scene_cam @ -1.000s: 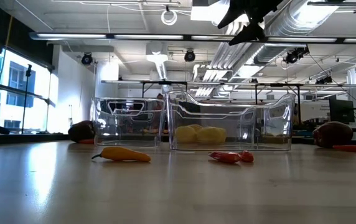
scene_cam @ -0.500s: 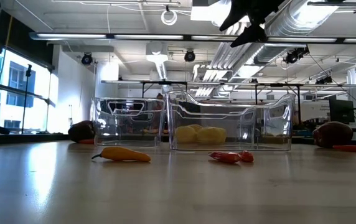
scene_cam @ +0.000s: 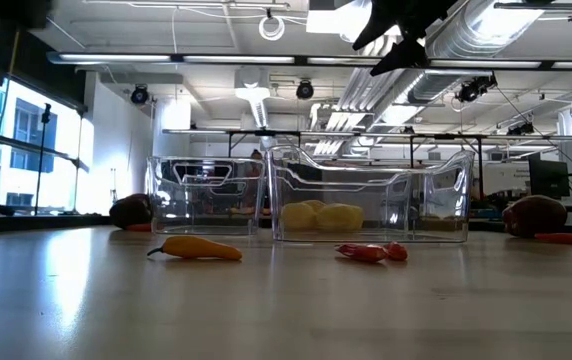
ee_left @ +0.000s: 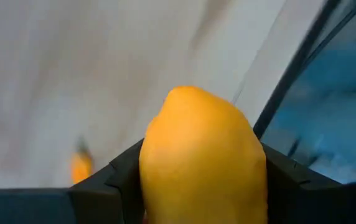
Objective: Sort produce into baskets
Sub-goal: Put the lemon into the top right transparent bin
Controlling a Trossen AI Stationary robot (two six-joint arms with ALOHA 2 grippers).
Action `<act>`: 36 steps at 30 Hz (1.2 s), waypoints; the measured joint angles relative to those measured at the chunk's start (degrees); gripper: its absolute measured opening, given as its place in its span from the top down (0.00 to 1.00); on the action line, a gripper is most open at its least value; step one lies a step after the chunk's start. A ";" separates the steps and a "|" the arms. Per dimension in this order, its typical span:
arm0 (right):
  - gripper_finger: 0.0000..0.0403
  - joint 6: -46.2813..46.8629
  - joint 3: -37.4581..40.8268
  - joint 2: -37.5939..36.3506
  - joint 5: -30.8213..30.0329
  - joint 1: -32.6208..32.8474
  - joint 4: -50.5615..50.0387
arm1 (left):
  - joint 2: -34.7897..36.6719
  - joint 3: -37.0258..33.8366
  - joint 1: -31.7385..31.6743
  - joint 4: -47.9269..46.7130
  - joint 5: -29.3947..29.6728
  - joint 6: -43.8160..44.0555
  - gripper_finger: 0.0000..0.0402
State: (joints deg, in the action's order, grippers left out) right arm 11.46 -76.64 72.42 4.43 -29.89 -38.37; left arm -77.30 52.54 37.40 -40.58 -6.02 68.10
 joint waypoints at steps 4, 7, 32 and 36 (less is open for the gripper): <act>0.08 0.00 0.00 0.00 0.02 0.00 0.03 | 8.81 0.04 -12.67 1.29 16.33 -9.43 0.44; 0.08 0.02 0.00 0.00 0.02 0.02 0.19 | 10.21 0.57 -25.85 7.16 19.07 -21.28 0.43; 0.08 6.51 0.00 0.00 1.15 0.02 10.21 | -29.36 27.49 -63.35 31.24 4.85 -53.37 0.40; 0.08 6.51 -0.02 0.00 1.13 0.02 10.38 | -30.44 27.49 -63.32 31.30 3.59 -54.43 0.31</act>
State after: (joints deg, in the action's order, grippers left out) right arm 17.98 -76.66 72.42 5.56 -29.87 -27.99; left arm -107.74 80.03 -25.93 -9.28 -2.42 13.67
